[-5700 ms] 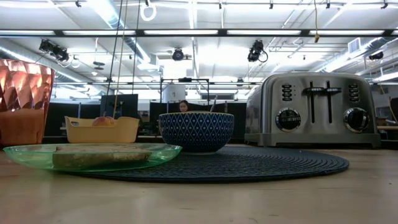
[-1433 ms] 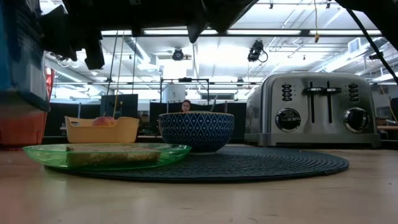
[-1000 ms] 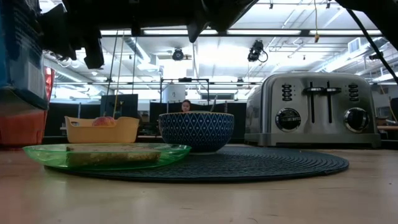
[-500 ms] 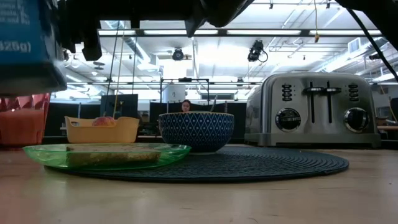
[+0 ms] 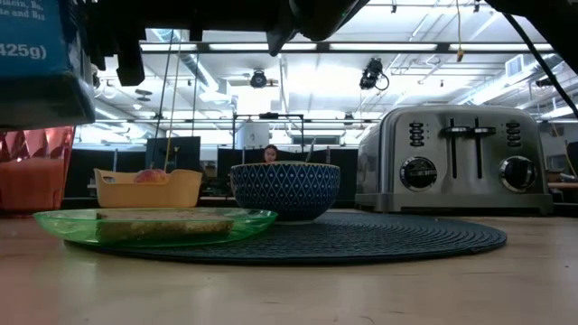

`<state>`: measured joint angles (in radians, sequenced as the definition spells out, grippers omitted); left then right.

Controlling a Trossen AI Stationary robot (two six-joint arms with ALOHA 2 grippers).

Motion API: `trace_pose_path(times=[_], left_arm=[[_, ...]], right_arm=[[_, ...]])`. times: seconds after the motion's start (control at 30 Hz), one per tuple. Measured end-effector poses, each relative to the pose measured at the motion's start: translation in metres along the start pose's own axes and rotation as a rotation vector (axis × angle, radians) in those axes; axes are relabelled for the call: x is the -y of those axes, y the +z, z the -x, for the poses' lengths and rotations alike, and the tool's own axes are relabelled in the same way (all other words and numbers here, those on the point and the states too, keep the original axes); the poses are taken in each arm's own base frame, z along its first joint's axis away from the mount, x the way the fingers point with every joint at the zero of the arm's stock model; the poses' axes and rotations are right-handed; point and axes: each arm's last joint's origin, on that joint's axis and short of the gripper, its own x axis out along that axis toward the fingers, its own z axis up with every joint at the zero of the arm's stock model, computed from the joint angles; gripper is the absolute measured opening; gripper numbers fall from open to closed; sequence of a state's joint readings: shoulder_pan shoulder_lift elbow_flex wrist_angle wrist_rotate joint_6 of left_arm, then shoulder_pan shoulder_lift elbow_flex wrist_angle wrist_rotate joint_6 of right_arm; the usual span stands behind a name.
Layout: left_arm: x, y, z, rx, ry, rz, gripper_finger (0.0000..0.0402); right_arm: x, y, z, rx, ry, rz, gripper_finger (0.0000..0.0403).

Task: Arrange a breakfast setting
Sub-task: Pour the cereal in the yellow bowl on the dark blue table mat

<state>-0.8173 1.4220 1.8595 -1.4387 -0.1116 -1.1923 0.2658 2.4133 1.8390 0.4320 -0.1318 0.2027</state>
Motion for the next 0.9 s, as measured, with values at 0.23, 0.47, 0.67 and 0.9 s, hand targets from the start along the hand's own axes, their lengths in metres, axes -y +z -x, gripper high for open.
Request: trace_pose_path(times=[0.23,0.47,0.67,0.9], left_arm=[[0.001,0.000,0.003,-0.023,-0.031,0.002,0.0036],[-0.007,-0.002,0.018,-0.030,-0.070,0.032,0.0078],[-0.029,-0.007,0.056,-0.004,-0.199,0.078,0.0101],[-0.062,-0.009,0.112,0.244,-0.418,0.076,0.0096]], right_arm=[[0.002,-0.003,0.000,-0.004,-0.011,0.044,0.0276],[0.001,-0.003,0.001,-0.019,-0.016,0.060,0.0273],[-0.005,0.013,0.005,0.012,-0.005,0.072,0.0273],[-0.024,0.031,0.015,-0.027,0.016,0.061,0.0273]])
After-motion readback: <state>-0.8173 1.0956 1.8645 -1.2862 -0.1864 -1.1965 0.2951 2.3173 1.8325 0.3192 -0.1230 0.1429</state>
